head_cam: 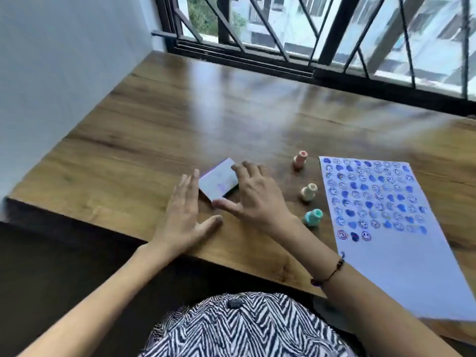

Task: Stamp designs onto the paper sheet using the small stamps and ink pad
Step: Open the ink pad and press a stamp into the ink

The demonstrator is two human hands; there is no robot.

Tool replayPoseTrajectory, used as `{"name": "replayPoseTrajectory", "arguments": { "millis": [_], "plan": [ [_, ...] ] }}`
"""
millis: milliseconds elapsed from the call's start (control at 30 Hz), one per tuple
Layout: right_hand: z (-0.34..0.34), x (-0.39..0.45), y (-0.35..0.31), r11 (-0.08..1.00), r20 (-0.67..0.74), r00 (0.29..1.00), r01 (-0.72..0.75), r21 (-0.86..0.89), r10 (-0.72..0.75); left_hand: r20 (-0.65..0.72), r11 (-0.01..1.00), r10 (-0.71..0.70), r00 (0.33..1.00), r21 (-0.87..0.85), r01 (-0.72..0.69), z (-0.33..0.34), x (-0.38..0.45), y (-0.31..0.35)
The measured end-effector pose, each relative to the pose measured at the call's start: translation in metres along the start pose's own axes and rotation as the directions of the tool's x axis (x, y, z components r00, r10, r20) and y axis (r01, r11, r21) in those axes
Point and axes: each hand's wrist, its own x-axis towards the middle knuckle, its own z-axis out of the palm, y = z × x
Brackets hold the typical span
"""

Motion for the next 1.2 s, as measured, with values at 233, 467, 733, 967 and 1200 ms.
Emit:
{"name": "replayPoseTrajectory", "arguments": {
  "millis": [233, 467, 733, 967, 1200],
  "plan": [
    [0.014, 0.02, -0.02, 0.995, -0.013, 0.998, -0.065, -0.082, 0.064, -0.291, 1.0, 0.005, 0.957, -0.013, -0.01, 0.012, 0.012, 0.005],
    [0.006, 0.032, -0.022, 0.996, -0.01, 0.999, -0.043, -0.075, 0.043, -0.249, 0.999, -0.024, 0.968, -0.035, 0.016, 0.006, 0.011, 0.007],
    [-0.069, 0.066, 0.012, 0.827, 0.365, 0.924, -0.295, 0.479, 0.118, -0.194, 0.997, -0.033, 0.98, 0.065, 0.046, -0.003, 0.014, 0.009],
    [-0.095, 0.093, 0.057, 0.782, 0.324, 0.921, -0.362, 0.507, 0.216, -0.213, 0.996, 0.084, 0.973, 0.051, -0.075, -0.012, 0.029, 0.036],
    [-0.094, 0.096, 0.082, 0.86, 0.079, 0.943, -0.327, 0.392, 0.322, -0.168, 0.991, 0.128, 0.977, -0.003, -0.131, -0.007, 0.041, 0.058]
  ]
}}
